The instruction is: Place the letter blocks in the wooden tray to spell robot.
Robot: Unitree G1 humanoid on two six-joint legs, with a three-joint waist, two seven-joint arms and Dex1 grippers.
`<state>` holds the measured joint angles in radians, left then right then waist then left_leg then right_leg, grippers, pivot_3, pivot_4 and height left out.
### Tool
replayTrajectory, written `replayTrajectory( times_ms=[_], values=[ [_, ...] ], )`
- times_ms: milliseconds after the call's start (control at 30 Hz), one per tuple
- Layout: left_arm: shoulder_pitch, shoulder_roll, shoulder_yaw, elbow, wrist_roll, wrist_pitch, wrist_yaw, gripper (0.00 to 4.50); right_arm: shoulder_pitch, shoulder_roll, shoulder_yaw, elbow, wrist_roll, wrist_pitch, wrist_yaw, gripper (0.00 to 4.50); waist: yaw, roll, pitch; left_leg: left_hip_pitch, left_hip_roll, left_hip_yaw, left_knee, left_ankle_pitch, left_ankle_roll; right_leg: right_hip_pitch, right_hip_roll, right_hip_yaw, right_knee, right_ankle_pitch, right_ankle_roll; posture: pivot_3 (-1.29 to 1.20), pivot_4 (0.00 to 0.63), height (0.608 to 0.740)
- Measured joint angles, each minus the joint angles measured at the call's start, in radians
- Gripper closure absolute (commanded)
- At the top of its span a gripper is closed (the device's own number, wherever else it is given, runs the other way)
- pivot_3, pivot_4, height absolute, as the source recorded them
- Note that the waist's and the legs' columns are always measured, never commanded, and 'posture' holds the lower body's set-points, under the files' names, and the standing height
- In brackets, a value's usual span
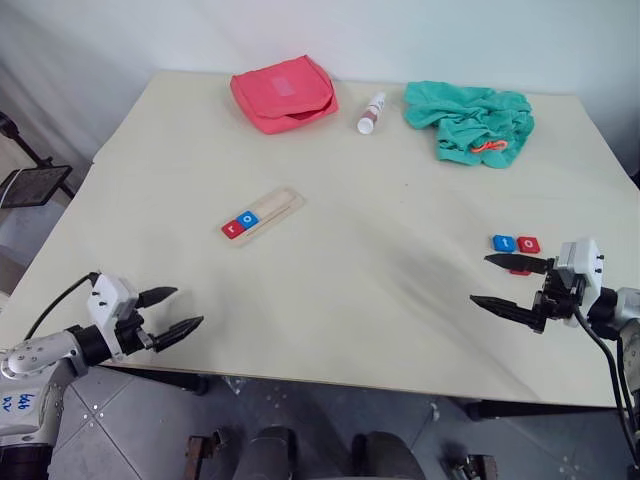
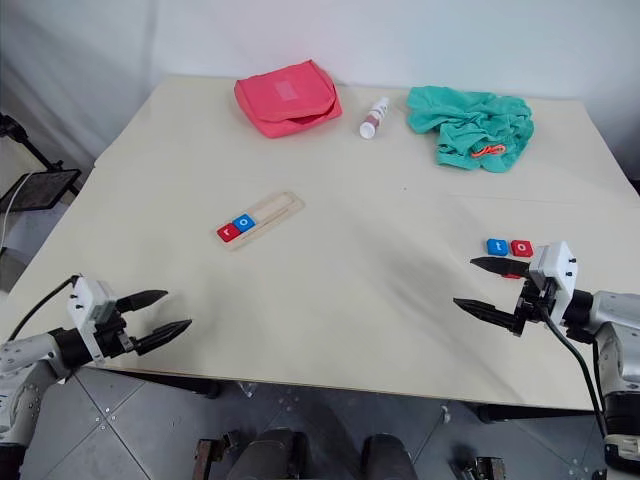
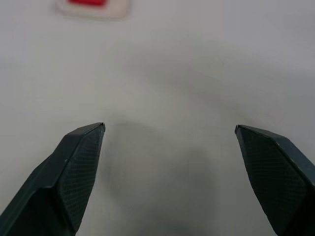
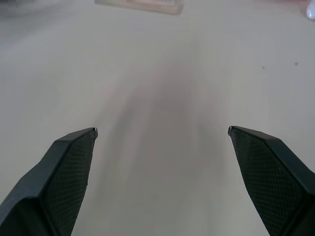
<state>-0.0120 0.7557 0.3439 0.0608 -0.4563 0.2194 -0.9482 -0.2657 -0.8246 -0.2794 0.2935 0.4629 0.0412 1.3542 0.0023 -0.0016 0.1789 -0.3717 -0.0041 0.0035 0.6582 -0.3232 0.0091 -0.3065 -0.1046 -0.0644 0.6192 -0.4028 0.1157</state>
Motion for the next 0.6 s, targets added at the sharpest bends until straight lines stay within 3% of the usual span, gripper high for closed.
replayTrajectory(
  times_ms=[300,467,600],
  values=[
    [-0.309,-0.01,-0.108,0.204,0.07,-0.007,0.008,0.0,-0.012,0.027,0.023,-0.061,0.004,0.006,-0.015,0.03,-0.008,0.0,0.0,0.0,0.0,0.001,0.0,0.0,0.0,-0.001,0.002,-0.001,0.002,0.0,0.0,0.0,0.15,0.74],
    [-0.625,-0.059,-0.245,0.523,0.197,-0.024,0.0,0.0,-0.005,0.043,0.038,-0.128,0.013,0.026,-0.036,0.03,0.006,-0.002,0.002,-0.002,-0.001,-0.001,0.006,0.0,-0.001,-0.002,0.006,-0.004,0.007,0.0,0.0,0.0,0.15,0.74],
    [-0.756,-0.08,-0.283,0.692,0.261,-0.062,0.015,0.0,0.013,0.046,0.036,-0.162,0.022,0.034,-0.054,0.03,0.0,-0.003,0.002,-0.002,-0.002,0.001,0.005,-0.001,0.001,-0.003,0.006,-0.006,0.007,0.001,0.002,0.0,0.15,0.74]
  ],
)
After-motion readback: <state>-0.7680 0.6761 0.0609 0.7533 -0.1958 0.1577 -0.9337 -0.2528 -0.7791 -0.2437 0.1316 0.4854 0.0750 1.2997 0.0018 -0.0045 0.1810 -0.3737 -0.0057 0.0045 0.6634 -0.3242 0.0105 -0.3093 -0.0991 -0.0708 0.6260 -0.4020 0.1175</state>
